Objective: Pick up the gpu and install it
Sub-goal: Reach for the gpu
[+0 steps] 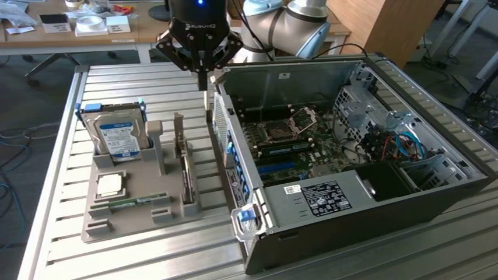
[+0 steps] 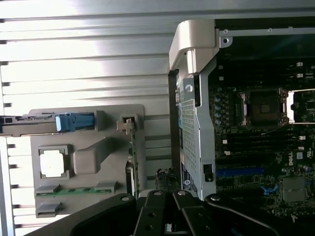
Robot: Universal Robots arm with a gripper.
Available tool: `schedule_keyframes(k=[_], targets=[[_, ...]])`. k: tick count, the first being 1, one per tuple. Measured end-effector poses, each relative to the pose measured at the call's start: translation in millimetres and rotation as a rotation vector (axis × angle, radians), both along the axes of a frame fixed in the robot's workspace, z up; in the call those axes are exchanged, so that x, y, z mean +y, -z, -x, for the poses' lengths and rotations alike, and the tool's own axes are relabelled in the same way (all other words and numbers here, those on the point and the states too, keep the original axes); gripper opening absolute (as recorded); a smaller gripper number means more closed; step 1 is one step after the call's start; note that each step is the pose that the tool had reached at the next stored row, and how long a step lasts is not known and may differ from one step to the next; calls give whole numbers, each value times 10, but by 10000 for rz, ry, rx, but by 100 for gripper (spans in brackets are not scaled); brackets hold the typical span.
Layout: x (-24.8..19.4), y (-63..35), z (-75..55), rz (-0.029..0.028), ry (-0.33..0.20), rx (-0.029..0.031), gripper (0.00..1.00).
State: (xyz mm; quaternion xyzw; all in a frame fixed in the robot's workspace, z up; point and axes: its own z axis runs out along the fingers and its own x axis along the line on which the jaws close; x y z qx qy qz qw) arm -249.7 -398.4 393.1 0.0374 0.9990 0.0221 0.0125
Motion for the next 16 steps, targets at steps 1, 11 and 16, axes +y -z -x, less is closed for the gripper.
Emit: schedule_keyframes(k=[1, 11, 16], targets=[[0, 0, 10, 0, 1, 0, 11], [0, 0, 90, 0, 1, 0, 11], [0, 0, 127, 0, 0, 0, 11]])
